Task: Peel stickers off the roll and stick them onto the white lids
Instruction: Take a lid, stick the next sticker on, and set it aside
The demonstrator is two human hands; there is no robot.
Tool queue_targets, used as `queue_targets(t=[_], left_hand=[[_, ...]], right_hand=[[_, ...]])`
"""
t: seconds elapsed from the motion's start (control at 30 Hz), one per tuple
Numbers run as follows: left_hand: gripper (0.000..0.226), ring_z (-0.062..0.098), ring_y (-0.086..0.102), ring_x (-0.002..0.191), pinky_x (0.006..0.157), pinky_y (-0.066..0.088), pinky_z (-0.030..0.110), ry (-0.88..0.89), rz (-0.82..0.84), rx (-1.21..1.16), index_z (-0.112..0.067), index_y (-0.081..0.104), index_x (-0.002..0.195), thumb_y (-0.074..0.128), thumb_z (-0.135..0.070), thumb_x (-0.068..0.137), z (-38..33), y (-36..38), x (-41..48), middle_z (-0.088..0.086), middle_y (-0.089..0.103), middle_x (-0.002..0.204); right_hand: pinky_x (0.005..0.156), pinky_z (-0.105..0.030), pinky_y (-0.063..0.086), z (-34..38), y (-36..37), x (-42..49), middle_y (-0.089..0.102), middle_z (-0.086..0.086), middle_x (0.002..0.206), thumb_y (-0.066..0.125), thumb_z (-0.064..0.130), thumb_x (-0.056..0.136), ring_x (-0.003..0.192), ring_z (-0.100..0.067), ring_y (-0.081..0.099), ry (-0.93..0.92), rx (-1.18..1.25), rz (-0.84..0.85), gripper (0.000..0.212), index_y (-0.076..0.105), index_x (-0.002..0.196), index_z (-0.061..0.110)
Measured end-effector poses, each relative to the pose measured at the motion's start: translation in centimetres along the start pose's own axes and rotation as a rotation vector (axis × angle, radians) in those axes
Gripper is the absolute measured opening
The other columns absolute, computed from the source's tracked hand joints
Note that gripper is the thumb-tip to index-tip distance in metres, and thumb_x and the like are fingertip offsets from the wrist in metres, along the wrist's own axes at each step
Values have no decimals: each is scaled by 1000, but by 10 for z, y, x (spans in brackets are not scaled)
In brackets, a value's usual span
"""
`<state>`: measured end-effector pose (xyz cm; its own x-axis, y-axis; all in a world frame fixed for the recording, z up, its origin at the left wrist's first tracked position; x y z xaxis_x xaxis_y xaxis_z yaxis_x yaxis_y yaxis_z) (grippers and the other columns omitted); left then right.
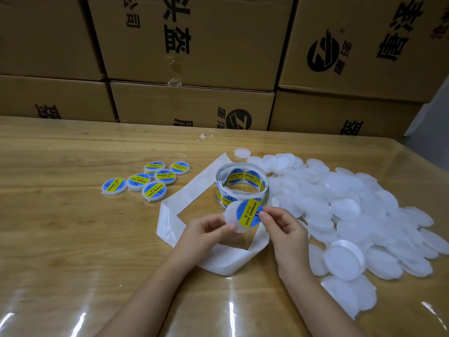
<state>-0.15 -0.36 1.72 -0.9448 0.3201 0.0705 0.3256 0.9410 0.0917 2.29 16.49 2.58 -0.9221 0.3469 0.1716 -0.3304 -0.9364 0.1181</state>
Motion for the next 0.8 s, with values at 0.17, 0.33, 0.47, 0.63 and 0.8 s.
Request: queue_targets(t=[0.17, 0.33, 0.47, 0.63, 0.8], left_hand=[[26, 13, 70, 80, 71, 50, 16, 14, 13, 10, -8, 73, 83, 68, -30, 71, -1, 0, 0, 11, 74, 84], [19, 8, 69, 77, 69, 48, 12, 14, 25, 23, -13, 74, 80, 68, -29, 72, 0, 0, 0, 5, 75, 82], [23, 10, 70, 80, 71, 49, 14, 9, 37, 31, -11, 74, 86, 68, -29, 74, 0, 0, -1, 6, 75, 84], [24, 9, 70, 79, 71, 49, 14, 6, 34, 40, -9, 73, 86, 68, -28, 73, 0, 1, 0, 5, 75, 83], [25, 10, 70, 79, 71, 49, 15, 7, 25, 39, -8, 73, 86, 68, -28, 74, 0, 1, 0, 6, 75, 82]], right_hand=[[68, -13, 48, -4, 0, -1, 73, 5, 80, 70, 12, 84, 77, -19, 63, -28, -86, 26, 21, 73, 79, 31], [68, -16, 48, -6, 1, 0, 71, -3, 81, 70, 12, 83, 84, -31, 61, -38, -115, 26, 21, 72, 78, 32], [68, -17, 47, -6, 2, 0, 71, -4, 80, 70, 12, 83, 84, -33, 60, -48, -128, 35, 20, 72, 78, 31], [66, -18, 46, -6, 3, 0, 70, -4, 79, 71, 14, 83, 80, -31, 59, -68, -155, 43, 22, 72, 76, 35], [65, -22, 47, -7, 2, -1, 68, -5, 77, 71, 16, 83, 77, -30, 59, -80, -192, 47, 23, 71, 77, 39]])
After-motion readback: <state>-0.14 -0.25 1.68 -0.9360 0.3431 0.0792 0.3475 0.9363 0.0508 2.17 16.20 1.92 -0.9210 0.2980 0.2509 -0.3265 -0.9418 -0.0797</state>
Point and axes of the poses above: each hand's wrist, its own x-axis towards the middle knuckle, its own y-axis out of the palm, z = x × y, the point moved 3 cm from there along x, towards the middle knuckle
